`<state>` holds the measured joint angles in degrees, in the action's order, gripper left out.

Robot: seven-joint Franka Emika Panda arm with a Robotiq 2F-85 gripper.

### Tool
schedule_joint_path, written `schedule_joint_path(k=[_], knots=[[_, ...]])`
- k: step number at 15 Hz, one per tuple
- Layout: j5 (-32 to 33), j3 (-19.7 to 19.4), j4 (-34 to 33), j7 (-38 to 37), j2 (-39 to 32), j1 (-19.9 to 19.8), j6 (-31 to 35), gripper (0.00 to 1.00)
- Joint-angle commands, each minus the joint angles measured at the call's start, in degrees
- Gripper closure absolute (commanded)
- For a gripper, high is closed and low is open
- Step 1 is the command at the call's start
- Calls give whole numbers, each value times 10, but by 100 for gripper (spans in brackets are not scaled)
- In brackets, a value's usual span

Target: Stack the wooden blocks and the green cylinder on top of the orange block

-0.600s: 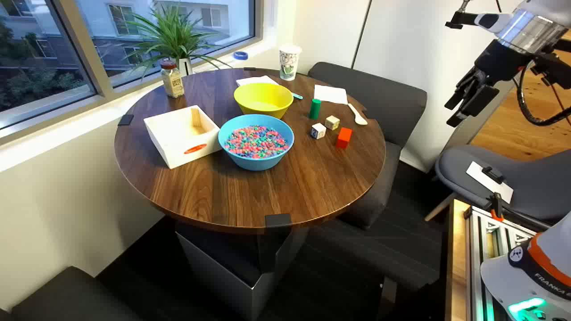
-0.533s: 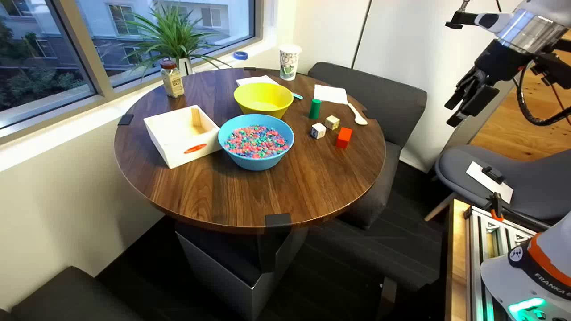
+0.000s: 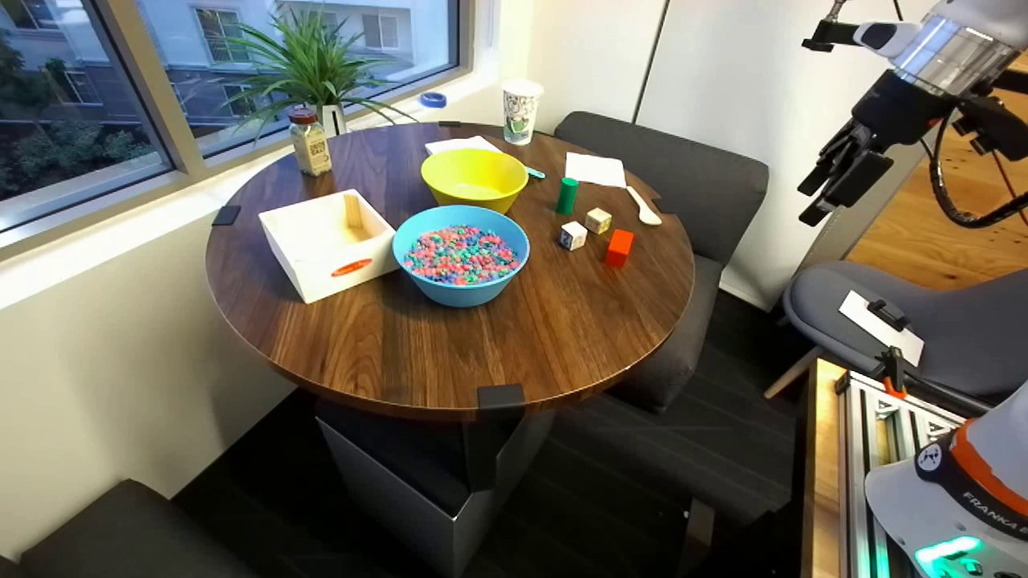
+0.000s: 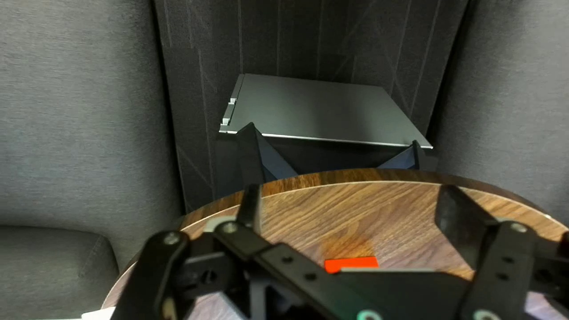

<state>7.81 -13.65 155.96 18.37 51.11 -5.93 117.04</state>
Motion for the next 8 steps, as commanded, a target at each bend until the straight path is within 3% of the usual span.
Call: schedule_joint_path(k=[1, 8], knots=[[-17, -1, -11, -46, -65, 0, 84, 0], [-66, 16, -77, -84, -219, 28, 194, 0]])
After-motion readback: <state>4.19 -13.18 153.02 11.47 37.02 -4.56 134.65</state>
